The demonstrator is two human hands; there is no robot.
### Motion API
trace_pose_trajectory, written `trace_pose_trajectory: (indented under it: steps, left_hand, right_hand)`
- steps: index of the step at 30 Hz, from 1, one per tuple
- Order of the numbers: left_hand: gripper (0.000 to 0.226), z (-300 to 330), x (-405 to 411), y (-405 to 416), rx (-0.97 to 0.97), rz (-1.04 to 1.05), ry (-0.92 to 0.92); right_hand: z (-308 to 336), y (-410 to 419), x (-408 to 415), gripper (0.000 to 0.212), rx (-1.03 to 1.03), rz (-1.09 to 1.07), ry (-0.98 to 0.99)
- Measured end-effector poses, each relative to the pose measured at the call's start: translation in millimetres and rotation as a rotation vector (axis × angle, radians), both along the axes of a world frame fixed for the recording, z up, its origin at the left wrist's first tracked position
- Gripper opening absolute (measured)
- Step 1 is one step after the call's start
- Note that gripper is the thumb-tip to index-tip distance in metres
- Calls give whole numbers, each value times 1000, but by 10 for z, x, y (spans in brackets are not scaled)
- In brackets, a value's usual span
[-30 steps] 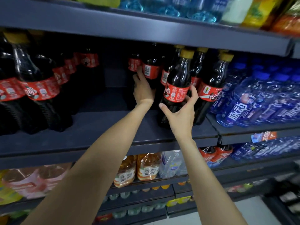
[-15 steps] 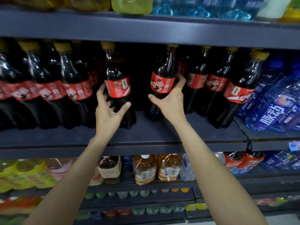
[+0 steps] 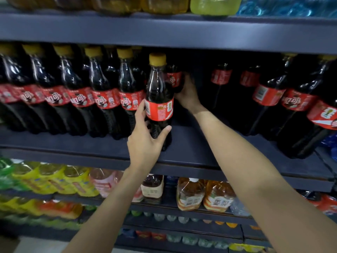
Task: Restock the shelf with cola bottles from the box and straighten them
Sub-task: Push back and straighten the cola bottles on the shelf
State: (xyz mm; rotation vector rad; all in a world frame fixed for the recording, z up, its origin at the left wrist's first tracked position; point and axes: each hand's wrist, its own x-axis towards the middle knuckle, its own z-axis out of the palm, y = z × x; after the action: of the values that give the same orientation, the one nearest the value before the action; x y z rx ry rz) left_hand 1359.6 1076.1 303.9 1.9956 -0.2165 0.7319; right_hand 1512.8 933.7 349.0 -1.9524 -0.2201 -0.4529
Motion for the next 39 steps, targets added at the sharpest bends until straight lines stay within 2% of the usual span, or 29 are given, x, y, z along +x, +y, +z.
trace_pose_trajectory:
  steps: [2,5,8,10,13,16,18,19,22,26,31,36,39]
  left_hand:
    - [88,8,4,-4,-12,-6,13]
    - [88,-2,-22,0,-29,-33,16]
    - [88,-18,-37,-4,-27,-31,19]
    - [87,0,-38,-7,-42,-59,42]
    - [84,44,-22,-2,-133,-166,107]
    - [76,63,62,-16,-135,-311,144]
    - [76,102,138,-36,-93,-393,171]
    - [76,134,174,-41,-63,-425,188]
    - [72,220,249,-29,38,-431,179]
    - [71,134,264,-64,148,-190,73]
    - [79,-33,323,-246,181,-73,184]
    - [76,-44,453,-296,54,-66,247]
    - [78,-73,474,-278,62,-55,243]
  right_hand:
    - [-13,-33,64,97,-68,-4,-9]
    - [-24,-26,30,87,-136,-2,-15]
    - [-9,-15,-92,87,-161,8,-32]
    - [4,-64,-183,86,-128,4,-3]
    - [14,-230,-501,69,38,25,-26]
    - [38,-357,-1009,60,202,249,33]
    - [58,-389,-1173,69,166,429,130]
    - [69,-394,-1171,77,113,453,166]
    - [166,-367,-1108,89,17,308,179]
    - [196,-117,-1053,80,-7,38,45]
    - [114,292,-909,85,-106,-326,-69]
    - [155,436,-737,87,-171,-409,-5]
    - [134,495,-709,88,-189,-418,-22]
